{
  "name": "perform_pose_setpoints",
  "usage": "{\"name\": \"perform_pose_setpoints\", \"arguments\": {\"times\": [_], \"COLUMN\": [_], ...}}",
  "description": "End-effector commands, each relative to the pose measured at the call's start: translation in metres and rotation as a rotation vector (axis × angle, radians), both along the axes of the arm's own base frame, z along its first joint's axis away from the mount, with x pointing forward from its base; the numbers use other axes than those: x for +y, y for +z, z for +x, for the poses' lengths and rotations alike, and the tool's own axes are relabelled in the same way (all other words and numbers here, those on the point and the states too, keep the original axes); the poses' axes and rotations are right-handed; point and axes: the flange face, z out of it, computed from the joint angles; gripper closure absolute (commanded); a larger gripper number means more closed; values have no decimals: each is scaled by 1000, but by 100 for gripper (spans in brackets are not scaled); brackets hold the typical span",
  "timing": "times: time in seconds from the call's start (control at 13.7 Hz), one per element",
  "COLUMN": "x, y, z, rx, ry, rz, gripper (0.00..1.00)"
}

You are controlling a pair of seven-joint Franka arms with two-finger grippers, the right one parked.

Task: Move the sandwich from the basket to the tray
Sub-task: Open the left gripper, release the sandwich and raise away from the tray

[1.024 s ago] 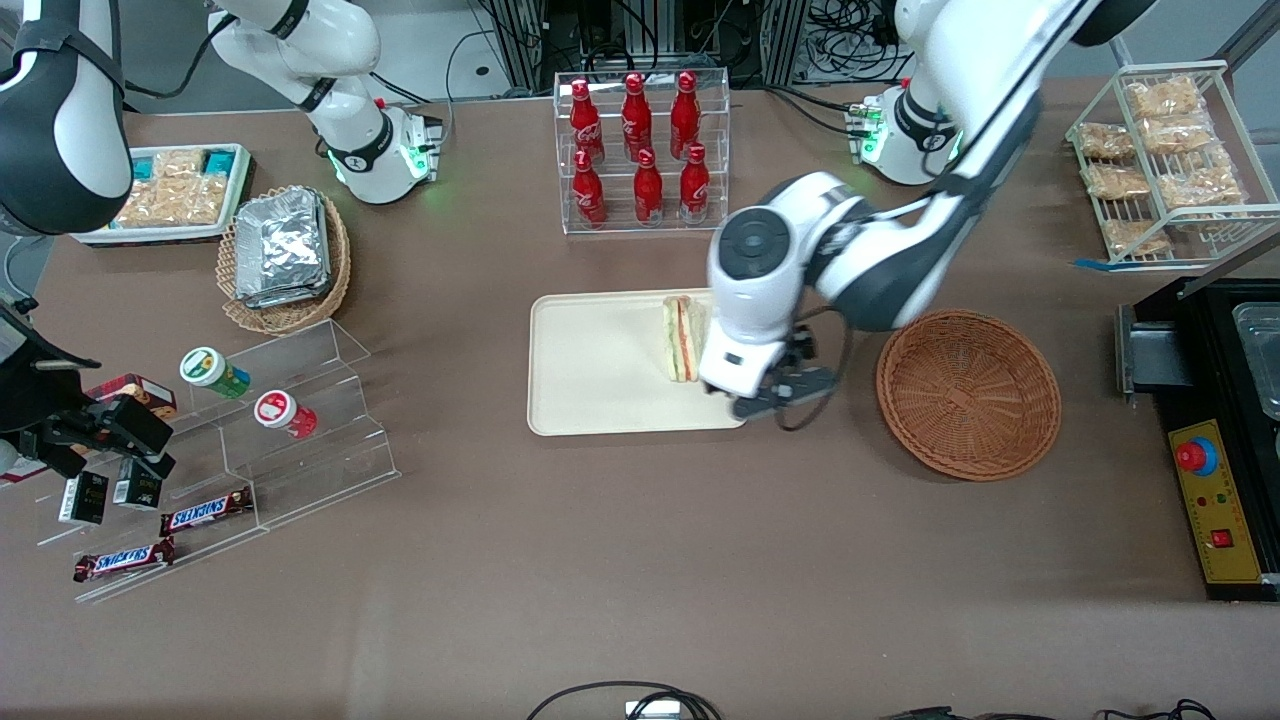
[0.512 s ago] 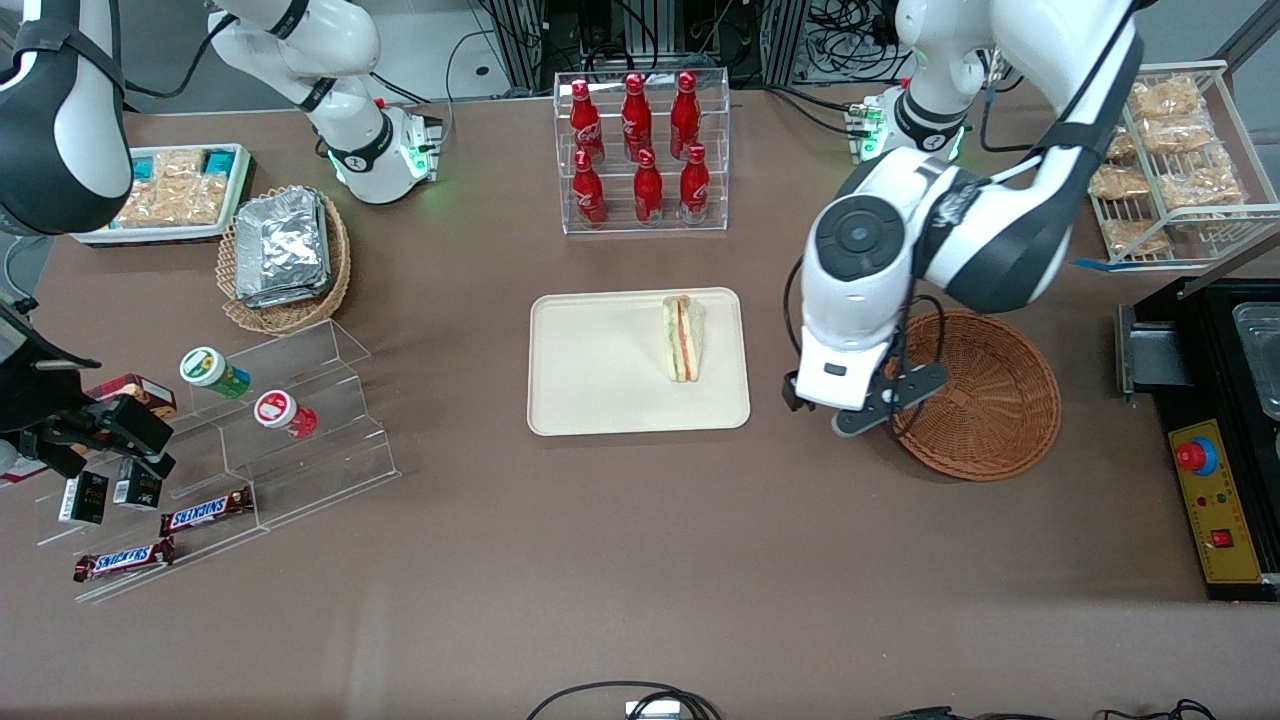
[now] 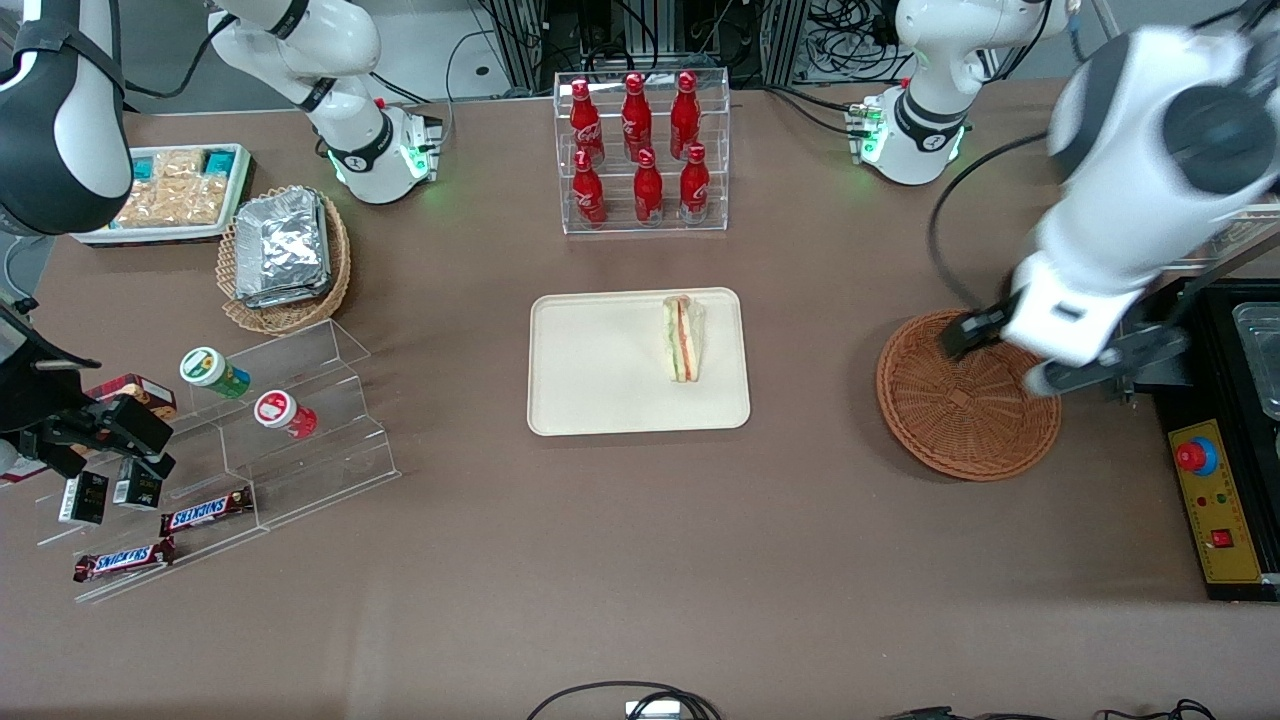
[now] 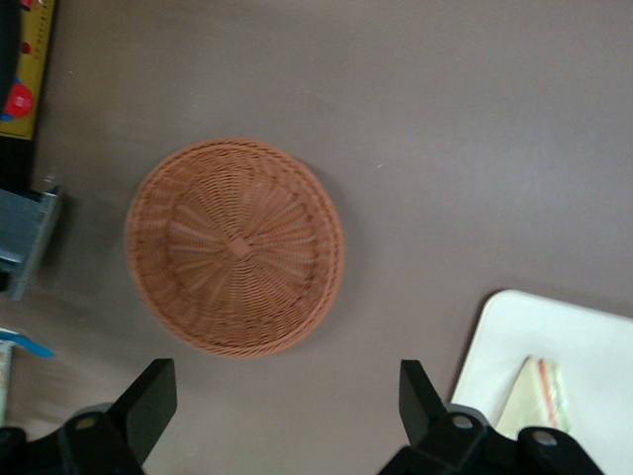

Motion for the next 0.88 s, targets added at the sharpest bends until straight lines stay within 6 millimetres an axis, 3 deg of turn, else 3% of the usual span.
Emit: {"name": "perform_pose_setpoints", "arguments": {"times": [0.0,0.29,0.8], "x": [36,77,77], "y": [25,45,48], "z": [-26,-40,-42], "rx": [33,59,60], "ry": [-115,-305,-402], "rz": [-23,-49,-61], "gripper": [1,0,0]}}
